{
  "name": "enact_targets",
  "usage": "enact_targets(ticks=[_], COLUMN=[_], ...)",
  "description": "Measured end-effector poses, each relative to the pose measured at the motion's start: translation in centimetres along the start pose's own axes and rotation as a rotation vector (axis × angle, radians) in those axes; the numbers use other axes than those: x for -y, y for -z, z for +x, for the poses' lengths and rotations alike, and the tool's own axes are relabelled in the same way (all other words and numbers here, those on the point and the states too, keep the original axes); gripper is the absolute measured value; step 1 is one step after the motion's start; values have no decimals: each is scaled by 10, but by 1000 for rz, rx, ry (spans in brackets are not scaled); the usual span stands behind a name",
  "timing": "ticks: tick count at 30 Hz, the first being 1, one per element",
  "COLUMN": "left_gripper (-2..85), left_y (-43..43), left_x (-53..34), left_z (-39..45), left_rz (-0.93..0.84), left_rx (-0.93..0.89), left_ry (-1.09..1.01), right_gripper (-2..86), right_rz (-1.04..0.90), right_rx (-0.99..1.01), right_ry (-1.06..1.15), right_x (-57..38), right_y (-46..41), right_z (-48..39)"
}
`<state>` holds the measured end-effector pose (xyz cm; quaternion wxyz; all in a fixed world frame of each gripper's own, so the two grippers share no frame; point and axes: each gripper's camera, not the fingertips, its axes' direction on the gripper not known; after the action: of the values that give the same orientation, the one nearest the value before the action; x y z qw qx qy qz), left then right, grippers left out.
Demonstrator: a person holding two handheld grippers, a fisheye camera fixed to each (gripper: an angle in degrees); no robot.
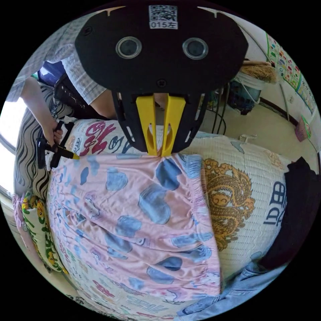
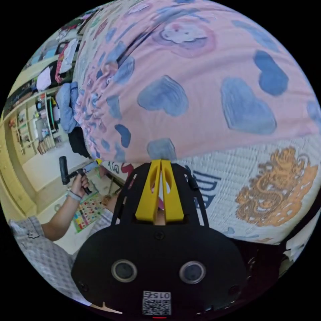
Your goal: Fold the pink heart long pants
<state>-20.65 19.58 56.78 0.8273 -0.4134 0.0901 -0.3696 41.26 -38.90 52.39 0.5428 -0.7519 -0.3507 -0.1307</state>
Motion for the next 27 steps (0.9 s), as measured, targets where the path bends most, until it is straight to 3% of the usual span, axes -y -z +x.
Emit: enact_targets(ticks=[3,6,10,13,17,27], left_gripper=[40,88,124,98,45,38], left_y=[-2,5,-8,-25,-32,-44], left_x=[-3,-9,-5,3,4,-15], left_z=[-3,-18,-62,-78,-87,-123], left_rz=[-18,72,184,183,162,119], left_rx=[44,51,-114,-190,-163,-204], left_ry=[4,99,350,408,327,275], right_gripper=[9,61,92,64,1,3], right_rz=[34,131,209,189,213,110], right_rx=[14,-9,226,161,180,11], right_ry=[-31,-147,-397,-442,-419,-362], right_x=[0,5,22,32,34,22], right_y=[25,55,73,82,99,128], right_z=[4,11,34,28,14,-25])
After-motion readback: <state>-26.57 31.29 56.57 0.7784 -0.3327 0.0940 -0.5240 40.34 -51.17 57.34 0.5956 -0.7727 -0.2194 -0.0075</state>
